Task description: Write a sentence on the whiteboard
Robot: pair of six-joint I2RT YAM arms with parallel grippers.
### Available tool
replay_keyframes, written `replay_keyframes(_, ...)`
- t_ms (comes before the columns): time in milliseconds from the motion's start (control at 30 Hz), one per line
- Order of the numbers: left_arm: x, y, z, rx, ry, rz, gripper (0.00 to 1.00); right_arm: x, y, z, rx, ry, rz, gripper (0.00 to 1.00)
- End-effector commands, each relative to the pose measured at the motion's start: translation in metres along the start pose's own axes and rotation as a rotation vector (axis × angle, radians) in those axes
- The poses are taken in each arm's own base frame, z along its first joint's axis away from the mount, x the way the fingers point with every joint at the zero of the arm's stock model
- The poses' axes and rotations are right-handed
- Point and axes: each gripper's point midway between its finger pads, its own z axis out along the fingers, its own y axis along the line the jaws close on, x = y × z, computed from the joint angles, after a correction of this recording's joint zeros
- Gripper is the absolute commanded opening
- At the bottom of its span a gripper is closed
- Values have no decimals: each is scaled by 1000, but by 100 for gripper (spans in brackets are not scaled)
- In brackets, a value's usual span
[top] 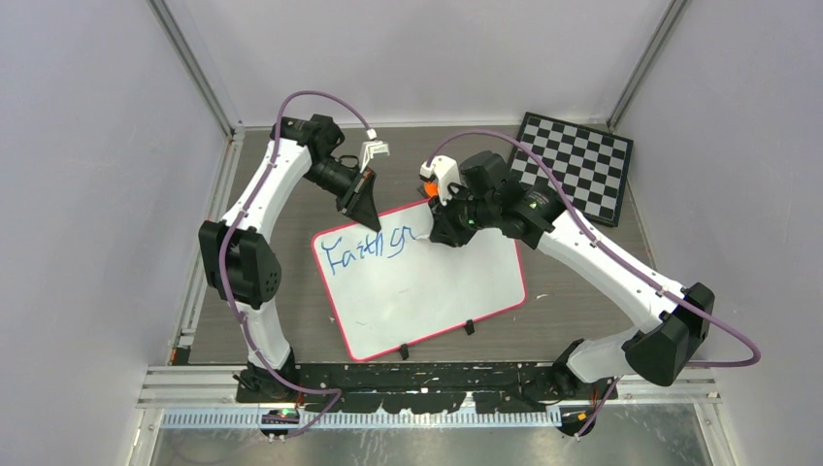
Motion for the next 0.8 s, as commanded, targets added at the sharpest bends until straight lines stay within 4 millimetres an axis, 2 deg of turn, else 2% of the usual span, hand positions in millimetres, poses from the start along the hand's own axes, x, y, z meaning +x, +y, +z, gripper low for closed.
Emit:
replay_keyframes(0,22,5,11,-19,105,-11,0,-7,-12,-11,60,-21,-46,0)
replay_keyframes(200,22,4,11,-19,105,-13,0,-24,-18,-21,93,-62,-52,0)
replay_keyframes(467,22,5,11,-17,108,-12,0,-39,-26,-21,118,-98,-38,0)
replay_keyframes(600,22,5,11,-19,108,-11,0,-39,-25,-20,106,-98,-31,0)
replay_keyframes(767,23,5,11,-20,110,-9,0,-27,-18,-14,70,-70,-6,0)
